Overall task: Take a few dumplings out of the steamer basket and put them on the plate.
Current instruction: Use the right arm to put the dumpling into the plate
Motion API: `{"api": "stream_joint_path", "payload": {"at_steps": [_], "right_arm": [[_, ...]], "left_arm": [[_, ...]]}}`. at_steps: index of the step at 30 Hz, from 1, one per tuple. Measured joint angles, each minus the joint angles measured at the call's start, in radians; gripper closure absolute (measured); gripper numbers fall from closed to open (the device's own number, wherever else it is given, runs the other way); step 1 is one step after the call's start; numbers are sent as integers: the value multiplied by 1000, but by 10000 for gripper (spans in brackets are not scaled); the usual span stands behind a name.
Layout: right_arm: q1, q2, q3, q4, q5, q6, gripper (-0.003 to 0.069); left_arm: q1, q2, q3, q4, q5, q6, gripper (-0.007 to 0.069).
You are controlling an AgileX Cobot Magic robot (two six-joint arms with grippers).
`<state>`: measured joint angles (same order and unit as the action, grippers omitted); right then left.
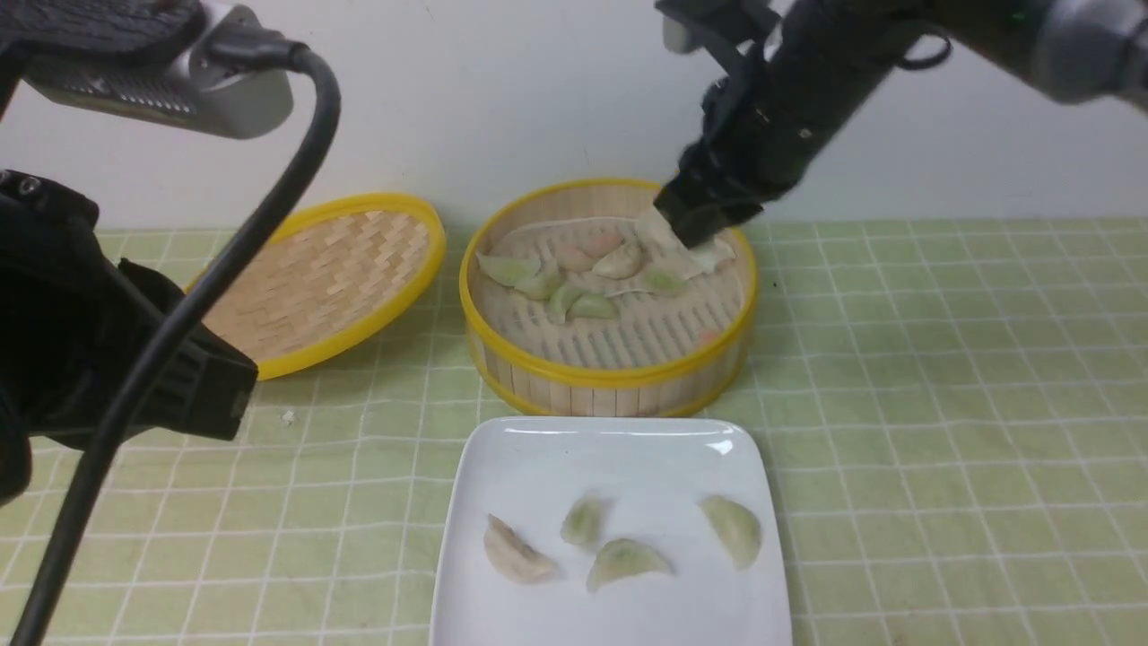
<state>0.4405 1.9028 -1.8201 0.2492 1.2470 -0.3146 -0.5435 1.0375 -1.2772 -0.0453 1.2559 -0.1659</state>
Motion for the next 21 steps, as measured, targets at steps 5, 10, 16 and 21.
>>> {"api": "stream_joint_path", "payload": {"at_steps": [5, 10, 16, 21], "right_arm": [[0, -149, 392, 102, -140, 0, 570], [0, -97, 511, 170, -291, 0, 564], [0, -14, 519, 224, -342, 0, 415], [0, -19, 480, 224, -295, 1, 233]], "left_arm": [[0, -1, 1, -1, 0, 2, 631], [0, -1, 1, -18, 0, 2, 631], [0, -1, 1, -45, 0, 2, 631], [0, -3, 1, -45, 0, 2, 631]]}}
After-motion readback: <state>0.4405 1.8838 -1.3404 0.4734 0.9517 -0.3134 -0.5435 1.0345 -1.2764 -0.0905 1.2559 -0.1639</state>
